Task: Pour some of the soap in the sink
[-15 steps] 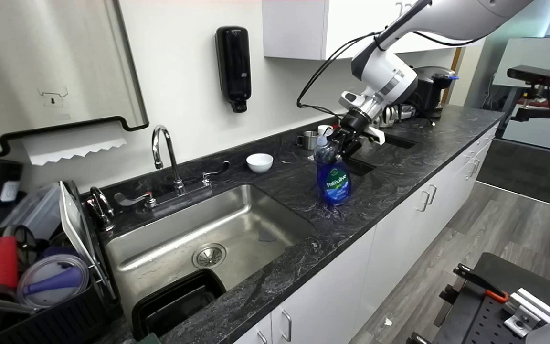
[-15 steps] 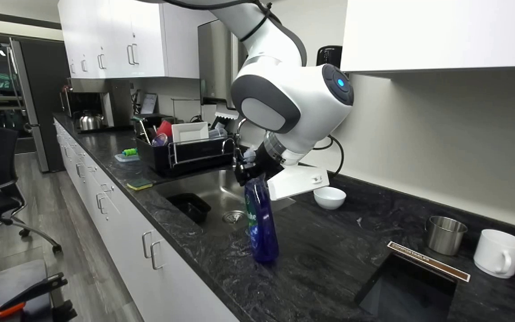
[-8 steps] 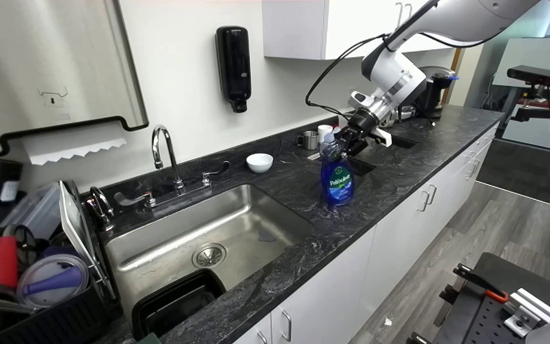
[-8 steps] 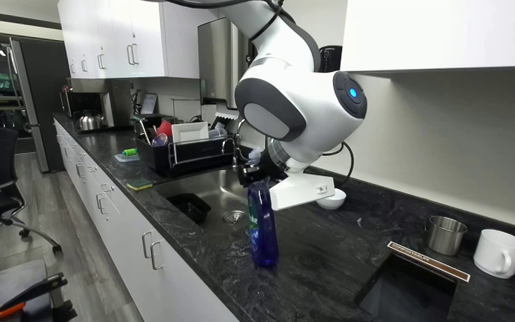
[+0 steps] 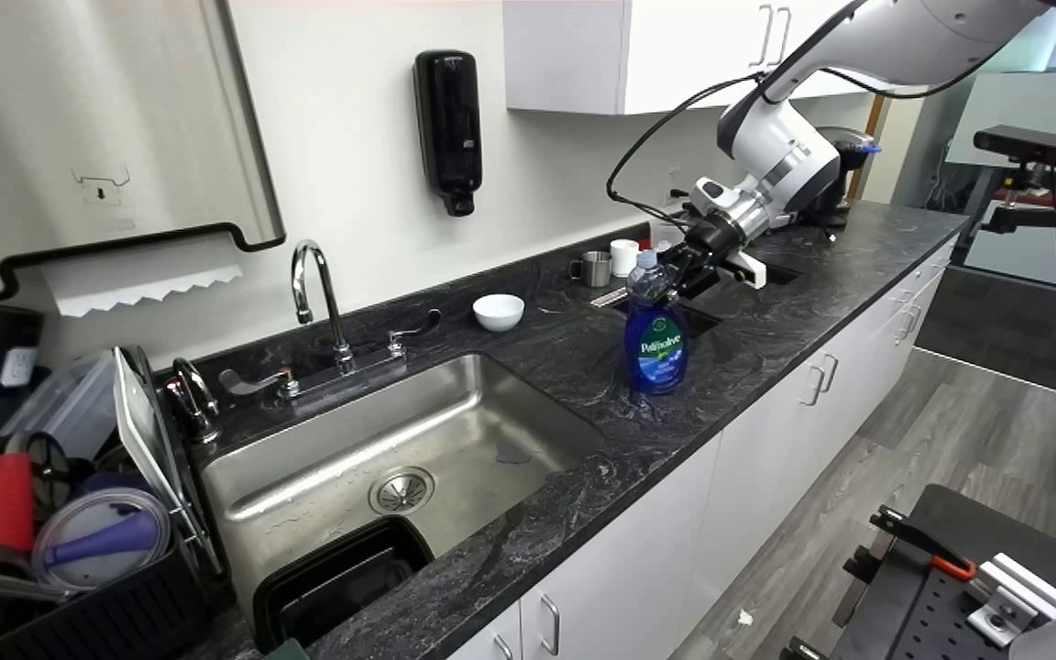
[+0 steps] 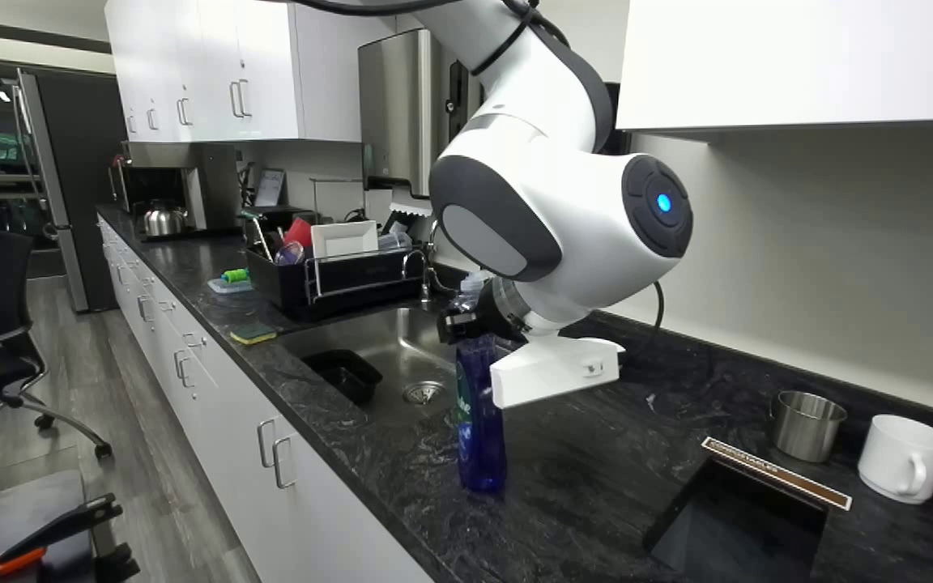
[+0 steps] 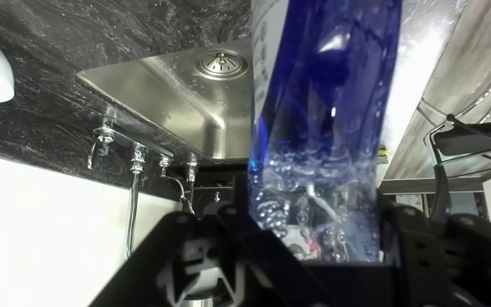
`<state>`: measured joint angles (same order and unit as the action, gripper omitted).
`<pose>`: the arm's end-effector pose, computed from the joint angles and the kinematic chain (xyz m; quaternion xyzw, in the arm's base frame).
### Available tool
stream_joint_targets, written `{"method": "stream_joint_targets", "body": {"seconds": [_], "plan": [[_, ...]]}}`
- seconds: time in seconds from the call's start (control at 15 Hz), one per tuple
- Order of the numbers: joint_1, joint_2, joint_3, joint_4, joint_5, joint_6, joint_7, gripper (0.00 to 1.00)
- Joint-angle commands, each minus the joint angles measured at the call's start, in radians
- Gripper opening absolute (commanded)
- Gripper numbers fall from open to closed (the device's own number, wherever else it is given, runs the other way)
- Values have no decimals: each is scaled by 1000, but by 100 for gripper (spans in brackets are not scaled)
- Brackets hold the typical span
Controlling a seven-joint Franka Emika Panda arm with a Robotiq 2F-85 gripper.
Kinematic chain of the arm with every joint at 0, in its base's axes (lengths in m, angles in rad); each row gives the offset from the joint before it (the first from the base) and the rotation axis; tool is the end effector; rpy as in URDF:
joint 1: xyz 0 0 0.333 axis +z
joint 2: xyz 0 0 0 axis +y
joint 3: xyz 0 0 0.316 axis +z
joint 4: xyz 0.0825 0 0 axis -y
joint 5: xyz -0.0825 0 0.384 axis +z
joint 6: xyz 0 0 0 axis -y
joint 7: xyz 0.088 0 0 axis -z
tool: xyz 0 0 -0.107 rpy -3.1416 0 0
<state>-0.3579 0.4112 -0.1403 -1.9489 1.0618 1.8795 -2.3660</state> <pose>0.5480 -0.2198 0.2653 -0.7186 -0.5273 -0.3763 0.2531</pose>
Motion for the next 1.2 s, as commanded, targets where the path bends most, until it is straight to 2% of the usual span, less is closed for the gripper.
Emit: {"method": "stream_joint_targets", "body": {"seconds": [0.0, 0.4, 1.13], "plan": [[-16, 20, -10, 7, 59, -55, -73, 36], [-23, 45, -26, 12, 101, -115, -133, 36], [-24, 65, -36, 16, 130, -159, -160, 36]]}}
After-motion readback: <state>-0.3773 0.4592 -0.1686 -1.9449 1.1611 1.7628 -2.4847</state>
